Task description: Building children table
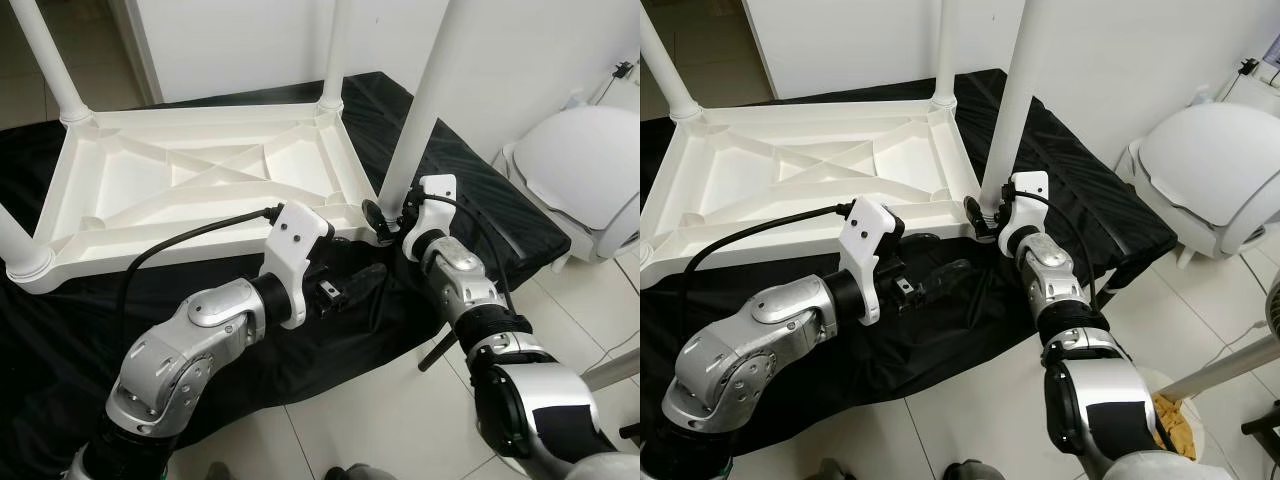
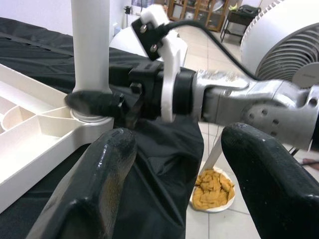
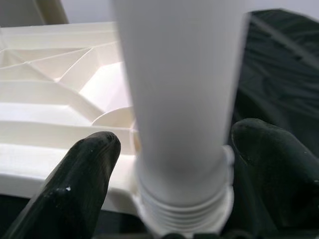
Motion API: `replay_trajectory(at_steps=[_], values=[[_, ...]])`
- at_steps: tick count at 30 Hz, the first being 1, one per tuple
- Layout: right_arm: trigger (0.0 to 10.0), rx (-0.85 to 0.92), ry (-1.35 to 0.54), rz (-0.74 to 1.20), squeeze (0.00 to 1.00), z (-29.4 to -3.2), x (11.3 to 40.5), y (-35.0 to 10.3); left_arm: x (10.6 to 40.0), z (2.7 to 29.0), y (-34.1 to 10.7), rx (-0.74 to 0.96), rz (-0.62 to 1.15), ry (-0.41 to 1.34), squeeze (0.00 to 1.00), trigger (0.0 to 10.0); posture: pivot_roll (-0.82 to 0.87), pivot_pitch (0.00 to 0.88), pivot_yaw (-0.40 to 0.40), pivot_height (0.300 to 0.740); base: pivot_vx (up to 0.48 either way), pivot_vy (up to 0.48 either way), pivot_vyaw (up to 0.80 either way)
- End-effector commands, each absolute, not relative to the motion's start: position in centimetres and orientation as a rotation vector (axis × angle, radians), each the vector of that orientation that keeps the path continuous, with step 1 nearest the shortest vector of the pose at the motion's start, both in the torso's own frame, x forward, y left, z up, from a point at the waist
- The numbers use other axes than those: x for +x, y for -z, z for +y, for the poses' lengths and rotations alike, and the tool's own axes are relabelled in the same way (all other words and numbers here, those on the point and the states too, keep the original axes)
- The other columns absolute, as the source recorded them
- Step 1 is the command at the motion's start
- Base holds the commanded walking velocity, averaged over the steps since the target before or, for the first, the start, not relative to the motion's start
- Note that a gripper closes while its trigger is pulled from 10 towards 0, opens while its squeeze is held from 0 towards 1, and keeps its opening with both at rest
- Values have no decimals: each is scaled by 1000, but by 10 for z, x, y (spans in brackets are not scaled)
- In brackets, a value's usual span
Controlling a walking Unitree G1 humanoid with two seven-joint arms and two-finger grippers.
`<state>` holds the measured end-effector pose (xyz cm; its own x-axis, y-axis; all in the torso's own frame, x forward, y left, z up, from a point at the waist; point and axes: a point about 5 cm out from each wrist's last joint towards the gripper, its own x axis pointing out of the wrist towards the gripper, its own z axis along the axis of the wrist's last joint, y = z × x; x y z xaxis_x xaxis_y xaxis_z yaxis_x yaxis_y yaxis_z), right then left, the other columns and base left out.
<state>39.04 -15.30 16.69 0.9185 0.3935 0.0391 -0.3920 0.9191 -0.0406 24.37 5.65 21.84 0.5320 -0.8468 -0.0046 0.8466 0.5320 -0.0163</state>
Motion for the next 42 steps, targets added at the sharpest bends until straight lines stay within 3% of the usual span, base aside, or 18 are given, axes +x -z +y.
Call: replay_trajectory(at_steps=[1, 13, 14, 16, 29, 42], values=[[10000, -65, -443, -62, 0, -156, 391, -172, 243, 55, -218, 5, 10, 1029, 0, 10000, -27, 48, -52, 740, 0, 0, 0], [10000, -172, -560, -58, 0, -166, 395, -187, 242, 55, -219, 13, 12, 1035, 0, 10000, -12, 48, -47, 740, 0, 0, 0], [3882, -169, -562, -48, 0, -166, 395, -186, 242, 55, -219, 13, 12, 1035, 0, 10000, -7, 50, -48, 740, 0, 0, 0], [0, -169, -558, -29, 0, -168, 395, -184, 242, 55, -219, 13, 13, 1036, 0, 10000, -7, 51, -48, 740, 0, 0, 0], [0, -141, -595, -13, 0, -169, 391, -174, 242, 55, -219, 9, 16, 1029, 0, 10000, -11, 60, -52, 740, 0, 0, 0], [0, -40, -680, -180, 0, -148, 381, -185, 245, 54, -219, 7, 10, 1034, 0, 10000, -35, 60, -58, 740, 0, 0, 0]])
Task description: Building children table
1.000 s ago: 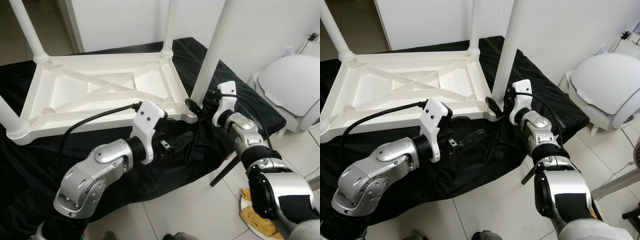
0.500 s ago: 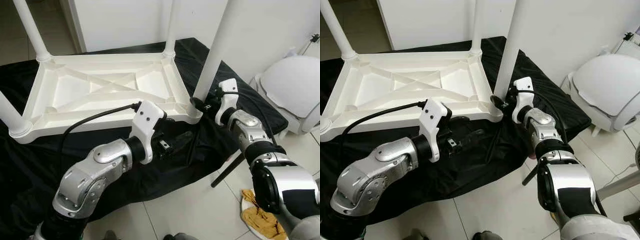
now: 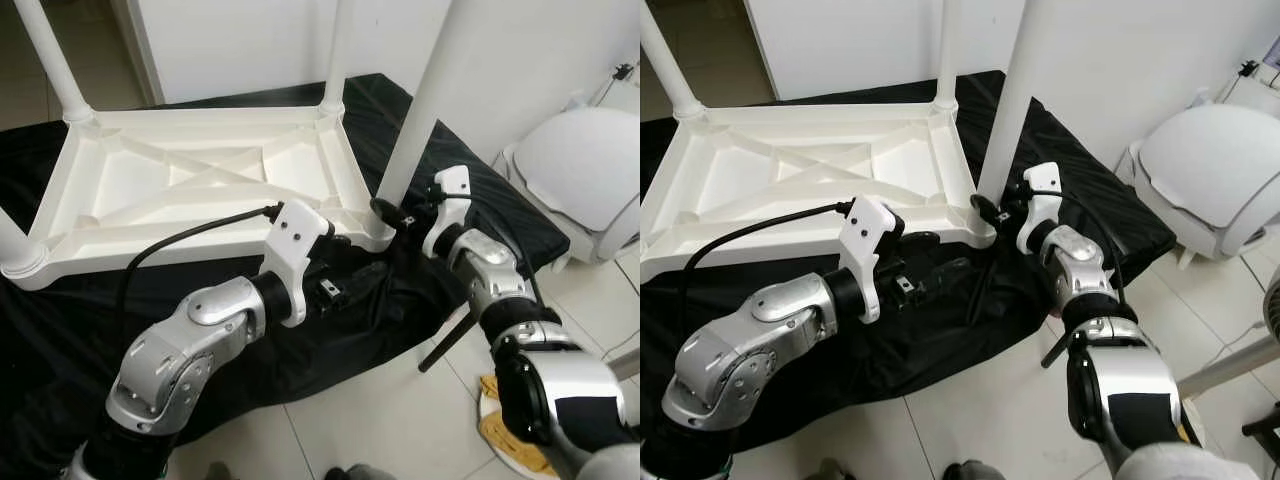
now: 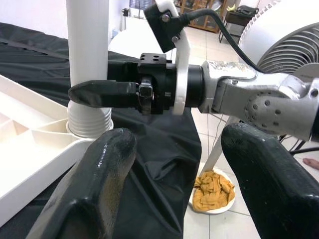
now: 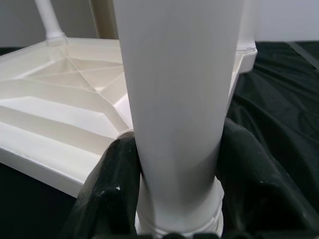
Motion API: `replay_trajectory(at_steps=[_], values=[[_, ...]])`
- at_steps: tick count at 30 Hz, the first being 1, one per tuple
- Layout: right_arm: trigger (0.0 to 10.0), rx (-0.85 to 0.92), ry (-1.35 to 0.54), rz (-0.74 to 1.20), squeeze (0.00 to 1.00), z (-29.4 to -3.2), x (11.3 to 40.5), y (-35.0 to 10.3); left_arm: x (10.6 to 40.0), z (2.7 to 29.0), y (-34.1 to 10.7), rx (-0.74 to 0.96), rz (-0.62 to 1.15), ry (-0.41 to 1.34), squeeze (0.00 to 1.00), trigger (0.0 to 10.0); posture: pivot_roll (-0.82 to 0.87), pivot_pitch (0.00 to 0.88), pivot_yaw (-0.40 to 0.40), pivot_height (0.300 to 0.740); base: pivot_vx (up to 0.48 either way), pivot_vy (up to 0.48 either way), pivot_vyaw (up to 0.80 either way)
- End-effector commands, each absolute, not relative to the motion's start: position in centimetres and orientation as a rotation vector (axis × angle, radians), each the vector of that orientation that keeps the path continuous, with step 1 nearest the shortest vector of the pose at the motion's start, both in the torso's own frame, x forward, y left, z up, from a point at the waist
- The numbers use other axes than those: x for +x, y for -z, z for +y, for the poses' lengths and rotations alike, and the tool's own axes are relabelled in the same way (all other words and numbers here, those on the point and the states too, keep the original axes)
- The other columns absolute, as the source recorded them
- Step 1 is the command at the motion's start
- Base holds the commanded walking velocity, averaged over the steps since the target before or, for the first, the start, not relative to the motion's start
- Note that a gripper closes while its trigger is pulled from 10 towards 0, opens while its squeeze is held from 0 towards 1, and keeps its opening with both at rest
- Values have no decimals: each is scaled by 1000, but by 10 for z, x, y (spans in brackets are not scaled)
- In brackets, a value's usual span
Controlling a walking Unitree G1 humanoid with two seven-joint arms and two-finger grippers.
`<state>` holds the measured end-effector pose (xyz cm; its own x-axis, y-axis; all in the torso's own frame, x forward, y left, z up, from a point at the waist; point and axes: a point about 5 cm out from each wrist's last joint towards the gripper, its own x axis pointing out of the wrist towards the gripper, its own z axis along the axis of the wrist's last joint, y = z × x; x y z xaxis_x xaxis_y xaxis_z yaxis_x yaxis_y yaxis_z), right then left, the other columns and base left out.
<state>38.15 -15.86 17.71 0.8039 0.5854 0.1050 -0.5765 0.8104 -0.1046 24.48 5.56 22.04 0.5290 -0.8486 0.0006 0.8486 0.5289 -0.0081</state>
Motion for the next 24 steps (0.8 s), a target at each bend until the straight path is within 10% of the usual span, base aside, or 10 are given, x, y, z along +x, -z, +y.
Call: replay_trajectory(at_steps=[1, 24], values=[[0, -33, -688, -194, 0, -147, 378, -185, 245, 54, -219, 8, 9, 1033, 0, 10000, -35, 60, -58, 740, 0, 0, 0], [0, -14, -464, -133, 0, -141, 352, -168, 248, 54, -220, 7, 4, 1032, 0, 10000, -50, 63, -56, 740, 0, 0, 0]])
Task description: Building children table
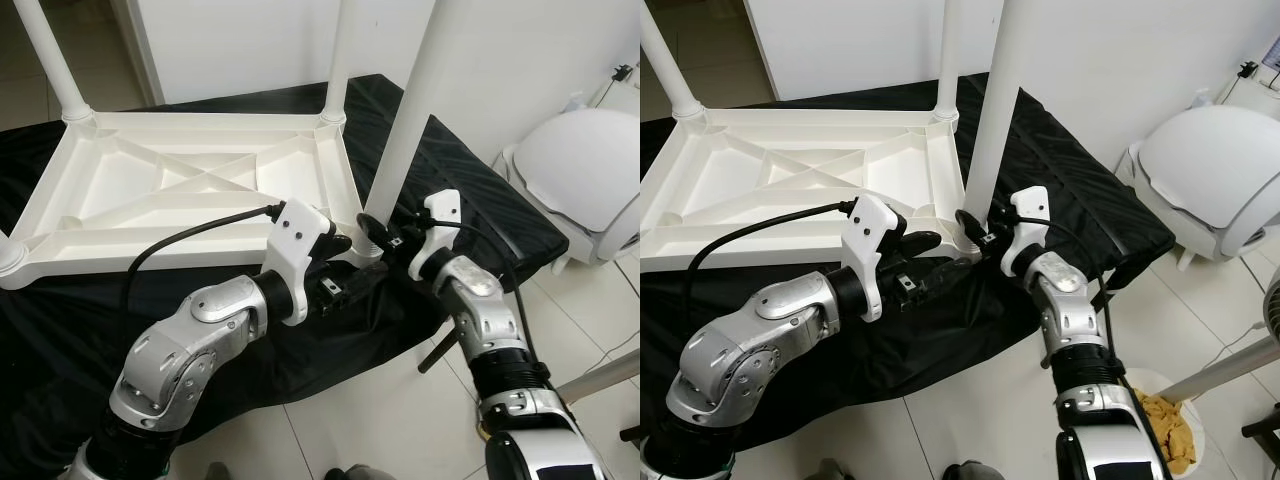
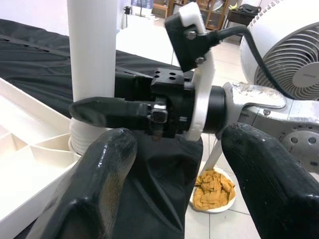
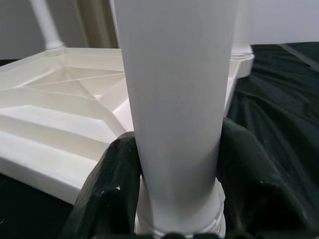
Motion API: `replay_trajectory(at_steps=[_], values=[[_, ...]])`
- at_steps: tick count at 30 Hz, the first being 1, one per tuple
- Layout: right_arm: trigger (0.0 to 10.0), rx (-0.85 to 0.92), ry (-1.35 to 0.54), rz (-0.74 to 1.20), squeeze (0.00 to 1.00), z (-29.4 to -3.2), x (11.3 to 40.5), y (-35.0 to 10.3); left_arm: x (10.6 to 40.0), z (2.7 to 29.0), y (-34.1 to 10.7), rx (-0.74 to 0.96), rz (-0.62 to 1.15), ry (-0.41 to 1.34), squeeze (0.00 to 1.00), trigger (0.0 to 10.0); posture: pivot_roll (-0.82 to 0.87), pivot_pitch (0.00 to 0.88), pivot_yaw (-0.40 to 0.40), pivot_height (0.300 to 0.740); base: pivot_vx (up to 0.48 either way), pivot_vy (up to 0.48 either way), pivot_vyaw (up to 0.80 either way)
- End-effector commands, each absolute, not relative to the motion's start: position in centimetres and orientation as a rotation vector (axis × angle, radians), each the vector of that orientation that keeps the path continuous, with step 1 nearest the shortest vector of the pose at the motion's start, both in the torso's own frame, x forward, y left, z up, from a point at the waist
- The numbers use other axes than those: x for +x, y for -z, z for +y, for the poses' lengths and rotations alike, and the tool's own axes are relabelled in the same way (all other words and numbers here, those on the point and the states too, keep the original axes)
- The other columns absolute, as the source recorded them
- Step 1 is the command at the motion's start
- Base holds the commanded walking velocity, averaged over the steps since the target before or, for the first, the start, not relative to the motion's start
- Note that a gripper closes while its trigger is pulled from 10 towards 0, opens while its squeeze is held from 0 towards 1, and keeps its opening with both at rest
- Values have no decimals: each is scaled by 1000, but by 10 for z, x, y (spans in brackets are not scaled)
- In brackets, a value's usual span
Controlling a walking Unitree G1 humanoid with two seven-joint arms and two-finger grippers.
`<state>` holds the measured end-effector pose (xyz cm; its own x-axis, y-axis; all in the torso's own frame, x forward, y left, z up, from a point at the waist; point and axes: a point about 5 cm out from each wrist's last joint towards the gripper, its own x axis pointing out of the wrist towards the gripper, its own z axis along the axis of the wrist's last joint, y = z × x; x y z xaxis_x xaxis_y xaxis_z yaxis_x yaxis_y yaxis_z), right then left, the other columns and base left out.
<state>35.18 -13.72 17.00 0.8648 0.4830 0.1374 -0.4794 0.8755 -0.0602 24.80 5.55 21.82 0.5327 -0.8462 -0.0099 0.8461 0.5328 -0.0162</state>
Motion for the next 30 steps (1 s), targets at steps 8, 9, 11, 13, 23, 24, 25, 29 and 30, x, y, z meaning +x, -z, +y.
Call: replay_trajectory(at_steps=[8, 9, 11, 13, 23, 24, 25, 29, 30], values=[[0, 62, -256, -86, 0, -132, 354, -159, 248, 55, -220, 10, 5, 1031, 0, 10000, -48, 58, -50, 740, 0, 0, 0], [0, 62, -256, -86, 0, -132, 354, -159, 248, 55, -220, 10, 5, 1031, 0, 10000, -48, 58, -50, 740, 0, 0, 0], [0, 56, -117, -68, 0, -111, 350, -153, 250, 55, -220, 13, 4, 1036, 0, 10000, -46, 57, -48, 740, 0, 0, 0], [0, 50, -83, -63, 0, -108, 349, -152, 250, 55, -220, 14, 4, 1036, 0, 10000, -46, 57, -48, 740, 0, 0, 0], [0, 31, 48, -44, 0, -103, 341, -148, 250, 54, -219, 16, 8, 1035, 0, 10000, -48, 52, -55, 740, 0, 0, 0], [0, 37, 52, -46, 0, -104, 341, -147, 249, 54, -218, 15, 8, 1036, 0, 10000, -49, 50, -57, 740, 0, 0, 0], [0, 39, 36, -54, 0, -104, 341, -149, 249, 53, -218, 16, 8, 1037, 0, 10000, -48, 50, -58, 740, 0, 0, 0], [10000, 58, 44, -70, 1000, -107, 342, -152, 250, 53, -218, 16, 7, 1038, 0, 10000, -48, 49, -57, 740, 0, 0, 0], [10000, 58, 44, -70, 1000, -107, 342, -152, 250, 53, -218, 16, 7, 1038, 0, 10000, -48, 49, -57, 740, 0, 0, 0]])
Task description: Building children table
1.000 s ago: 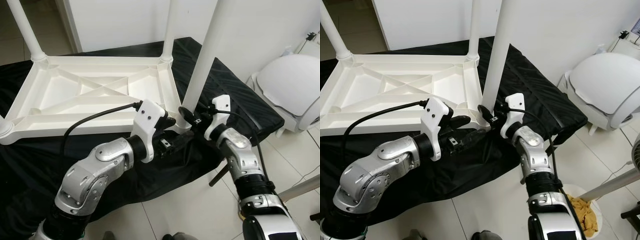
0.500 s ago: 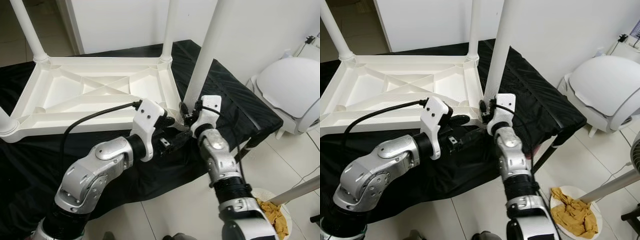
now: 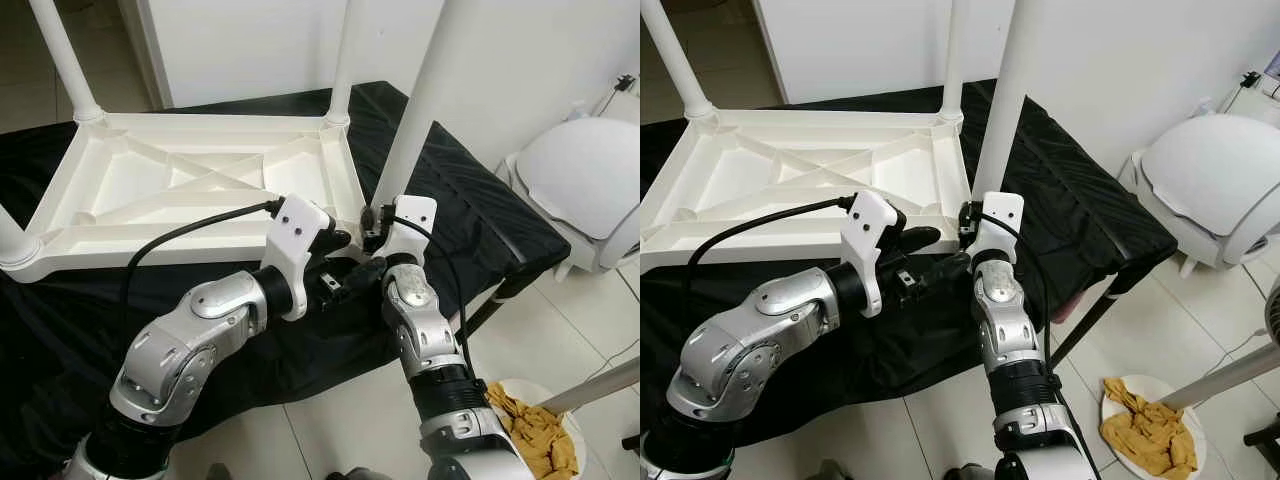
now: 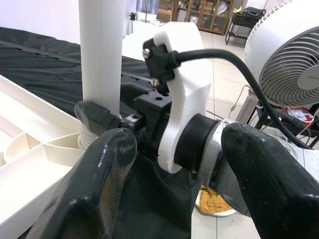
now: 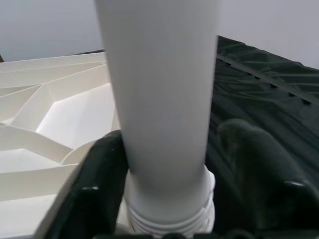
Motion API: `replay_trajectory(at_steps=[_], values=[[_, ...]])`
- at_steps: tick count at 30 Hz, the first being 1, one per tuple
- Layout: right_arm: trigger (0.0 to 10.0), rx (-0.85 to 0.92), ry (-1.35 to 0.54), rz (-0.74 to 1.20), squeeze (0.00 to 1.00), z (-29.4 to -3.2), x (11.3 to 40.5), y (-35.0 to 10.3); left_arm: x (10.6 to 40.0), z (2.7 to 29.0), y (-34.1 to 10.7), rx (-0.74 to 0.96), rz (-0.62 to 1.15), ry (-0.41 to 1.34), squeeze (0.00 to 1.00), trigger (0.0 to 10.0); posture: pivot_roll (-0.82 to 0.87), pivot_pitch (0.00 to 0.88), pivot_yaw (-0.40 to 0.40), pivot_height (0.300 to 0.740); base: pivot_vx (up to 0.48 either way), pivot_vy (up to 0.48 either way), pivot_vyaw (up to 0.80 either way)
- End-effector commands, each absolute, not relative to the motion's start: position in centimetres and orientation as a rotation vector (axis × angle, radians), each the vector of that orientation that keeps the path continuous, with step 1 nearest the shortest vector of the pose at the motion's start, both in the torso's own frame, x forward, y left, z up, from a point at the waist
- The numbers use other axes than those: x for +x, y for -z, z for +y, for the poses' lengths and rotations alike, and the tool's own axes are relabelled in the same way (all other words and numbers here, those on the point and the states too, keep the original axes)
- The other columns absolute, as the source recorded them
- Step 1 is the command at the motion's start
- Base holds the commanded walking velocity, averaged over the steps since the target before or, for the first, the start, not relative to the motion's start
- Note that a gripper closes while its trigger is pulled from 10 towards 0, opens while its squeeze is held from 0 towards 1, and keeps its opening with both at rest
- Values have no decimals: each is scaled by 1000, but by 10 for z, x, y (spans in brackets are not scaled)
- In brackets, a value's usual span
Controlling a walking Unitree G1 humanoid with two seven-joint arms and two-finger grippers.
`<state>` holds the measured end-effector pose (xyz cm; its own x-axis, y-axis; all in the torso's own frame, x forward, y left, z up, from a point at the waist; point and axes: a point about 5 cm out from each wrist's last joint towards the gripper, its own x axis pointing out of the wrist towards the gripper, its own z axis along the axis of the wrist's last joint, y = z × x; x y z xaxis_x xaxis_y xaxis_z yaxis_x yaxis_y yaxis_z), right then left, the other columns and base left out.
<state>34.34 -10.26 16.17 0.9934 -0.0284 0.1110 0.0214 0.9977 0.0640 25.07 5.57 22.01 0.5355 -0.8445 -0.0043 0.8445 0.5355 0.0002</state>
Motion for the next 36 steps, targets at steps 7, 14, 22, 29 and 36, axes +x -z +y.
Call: replay_trajectory(at_steps=[7, 14, 22, 29, 36], values=[[10000, 79, -17, -127, 1000, -117, 346, -162, 252, 54, -214, 14, 23, 1014, 0, 10000, -49, 52, -54, 740, 0, 0, 0], [10000, 60, -44, -122, 0, -122, 345, -162, 259, 55, -210, 15, 41, 972, 0, 10000, -51, 53, -54, 740, 0, 0, 0], [10000, 53, -151, -94, 0, -129, 327, -146, 292, 56, -204, 51, 67, 822, 0, 10000, -56, 69, -52, 740, 0, 0, 0], [10000, 28, -220, -54, 0, -135, 312, -134, 323, 52, -214, 87, 41, 748, 0, 10000, -72, 80, -46, 740, 0, 0, 0], [10000, 45, -278, -34, 0, -143, 293, -131, 349, 49, -216, 164, 30, 674, 0, 10000, -98, 107, -30, 740, 0, 0, 0]])
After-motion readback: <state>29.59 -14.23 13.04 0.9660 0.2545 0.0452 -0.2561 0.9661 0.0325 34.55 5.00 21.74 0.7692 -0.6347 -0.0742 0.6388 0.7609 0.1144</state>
